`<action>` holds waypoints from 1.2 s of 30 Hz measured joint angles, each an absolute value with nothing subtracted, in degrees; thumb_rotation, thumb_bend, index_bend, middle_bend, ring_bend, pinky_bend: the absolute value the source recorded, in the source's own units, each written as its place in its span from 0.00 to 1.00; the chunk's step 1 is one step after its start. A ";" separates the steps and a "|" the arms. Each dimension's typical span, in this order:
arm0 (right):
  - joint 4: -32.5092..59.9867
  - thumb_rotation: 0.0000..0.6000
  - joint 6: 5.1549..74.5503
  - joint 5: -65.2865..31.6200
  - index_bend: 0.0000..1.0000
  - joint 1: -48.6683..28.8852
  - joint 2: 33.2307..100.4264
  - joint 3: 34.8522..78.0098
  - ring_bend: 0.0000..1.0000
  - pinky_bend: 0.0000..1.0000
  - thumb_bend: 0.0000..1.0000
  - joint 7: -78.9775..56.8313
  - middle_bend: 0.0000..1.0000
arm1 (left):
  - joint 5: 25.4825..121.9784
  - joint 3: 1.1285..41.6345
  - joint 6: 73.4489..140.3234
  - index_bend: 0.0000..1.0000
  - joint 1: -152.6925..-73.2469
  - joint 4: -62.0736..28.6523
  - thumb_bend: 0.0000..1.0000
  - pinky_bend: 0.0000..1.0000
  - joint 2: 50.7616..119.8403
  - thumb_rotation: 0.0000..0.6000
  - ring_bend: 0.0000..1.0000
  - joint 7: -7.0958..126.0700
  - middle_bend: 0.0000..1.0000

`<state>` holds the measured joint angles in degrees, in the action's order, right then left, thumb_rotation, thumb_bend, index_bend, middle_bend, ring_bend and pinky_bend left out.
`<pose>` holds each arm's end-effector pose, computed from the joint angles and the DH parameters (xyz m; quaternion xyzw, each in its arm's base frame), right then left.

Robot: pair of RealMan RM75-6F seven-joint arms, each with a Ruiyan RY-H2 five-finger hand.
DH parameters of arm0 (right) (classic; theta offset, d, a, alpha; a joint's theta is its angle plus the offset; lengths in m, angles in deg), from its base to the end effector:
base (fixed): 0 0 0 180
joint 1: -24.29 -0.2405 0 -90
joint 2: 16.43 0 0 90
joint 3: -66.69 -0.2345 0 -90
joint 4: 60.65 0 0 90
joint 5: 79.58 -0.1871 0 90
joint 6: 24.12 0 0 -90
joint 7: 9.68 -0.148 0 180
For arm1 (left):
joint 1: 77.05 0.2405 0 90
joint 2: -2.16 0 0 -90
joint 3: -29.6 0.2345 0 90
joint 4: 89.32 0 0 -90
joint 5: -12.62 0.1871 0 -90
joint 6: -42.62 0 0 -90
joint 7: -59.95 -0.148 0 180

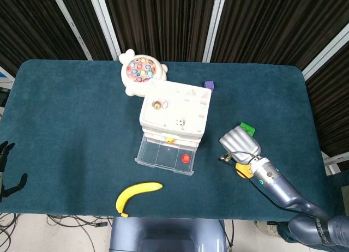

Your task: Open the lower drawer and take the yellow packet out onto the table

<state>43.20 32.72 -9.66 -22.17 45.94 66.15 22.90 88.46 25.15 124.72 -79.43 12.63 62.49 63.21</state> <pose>-0.1290 -0.3084 0.1000 0.8350 -0.1755 0.2700 0.4461 -0.2885 0.1702 0.1800 -0.5054 -0.4905 -0.3857 0.5961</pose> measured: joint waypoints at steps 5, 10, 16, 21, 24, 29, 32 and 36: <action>38.39 1.00 30.65 -11.03 0.71 -20.80 50.40 68.03 1.00 1.00 0.20 22.99 1.00 | 88.41 25.15 124.75 0.04 -79.42 12.72 0.36 0.16 62.50 1.00 0.00 63.15 0.00; 33.59 1.00 28.14 -12.94 0.71 -20.00 55.24 69.19 1.00 1.00 0.20 23.22 1.00 | 88.35 25.12 124.73 0.04 -79.45 12.77 0.36 0.16 62.50 1.00 0.00 63.09 0.00; 28.69 1.00 25.82 -15.44 0.71 -19.87 60.16 69.18 1.00 1.00 0.20 23.64 1.00 | 88.28 25.11 124.65 0.04 -79.48 12.75 0.36 0.16 62.51 1.00 0.00 63.10 0.00; 26.81 1.00 24.87 -16.40 0.65 -20.50 62.66 68.62 1.00 1.00 0.20 25.21 1.00 | 88.24 25.10 124.60 0.04 -79.51 12.79 0.36 0.16 62.47 1.00 0.00 63.11 0.00; 26.75 1.00 24.96 -17.04 0.50 -20.87 63.19 68.14 1.00 1.00 0.20 26.49 1.00 | 88.22 25.09 124.57 0.04 -79.51 12.78 0.36 0.16 62.44 1.00 0.00 63.20 0.00; 27.57 1.00 25.37 -18.88 0.31 -21.53 63.10 67.53 1.00 1.00 0.19 29.39 1.00 | 88.10 25.08 124.43 0.04 -79.56 12.80 0.36 0.16 62.40 1.00 0.00 63.22 0.00; 29.05 1.00 25.50 -20.75 0.25 -21.92 62.40 67.39 1.00 1.00 0.18 31.37 1.00 | 88.04 25.10 124.37 0.04 -79.57 12.80 0.36 0.16 62.37 1.00 0.00 63.22 0.00; 31.59 1.00 25.34 -24.55 0.24 -22.71 60.88 67.46 1.00 0.99 0.16 34.45 0.99 | 88.06 25.10 124.39 0.04 -79.57 12.81 0.36 0.16 62.37 1.00 0.00 63.19 0.00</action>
